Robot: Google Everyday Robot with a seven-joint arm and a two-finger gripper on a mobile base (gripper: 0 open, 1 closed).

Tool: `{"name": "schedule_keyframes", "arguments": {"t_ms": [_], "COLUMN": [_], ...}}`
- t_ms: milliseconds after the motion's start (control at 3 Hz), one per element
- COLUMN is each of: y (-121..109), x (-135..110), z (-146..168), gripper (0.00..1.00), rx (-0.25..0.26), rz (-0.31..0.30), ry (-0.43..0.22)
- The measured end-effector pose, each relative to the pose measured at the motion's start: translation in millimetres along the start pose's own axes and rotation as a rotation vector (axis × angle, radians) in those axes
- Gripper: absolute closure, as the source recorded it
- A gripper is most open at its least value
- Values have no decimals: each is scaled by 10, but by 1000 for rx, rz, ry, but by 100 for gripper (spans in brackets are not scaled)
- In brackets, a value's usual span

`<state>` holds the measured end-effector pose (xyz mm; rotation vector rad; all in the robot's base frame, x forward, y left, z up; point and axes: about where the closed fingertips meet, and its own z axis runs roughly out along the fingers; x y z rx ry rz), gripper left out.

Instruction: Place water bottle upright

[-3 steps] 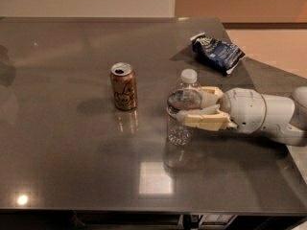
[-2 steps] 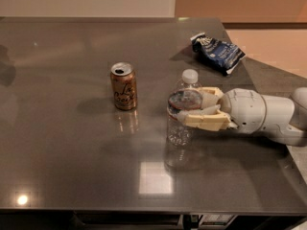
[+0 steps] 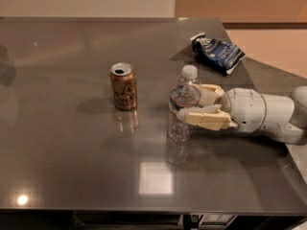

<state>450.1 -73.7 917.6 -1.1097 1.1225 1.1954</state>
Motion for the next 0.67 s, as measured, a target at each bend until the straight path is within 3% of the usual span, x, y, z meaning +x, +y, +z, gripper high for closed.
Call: {"name": "schedule_keyframes", "arguments": {"t_ms": [333, 667], "y": [6, 6], "x": [-8, -8], "z": [22, 23], "gripper": [0, 0], "rx": [-4, -4], "rz": [-1, -1], "ry": [0, 0]}}
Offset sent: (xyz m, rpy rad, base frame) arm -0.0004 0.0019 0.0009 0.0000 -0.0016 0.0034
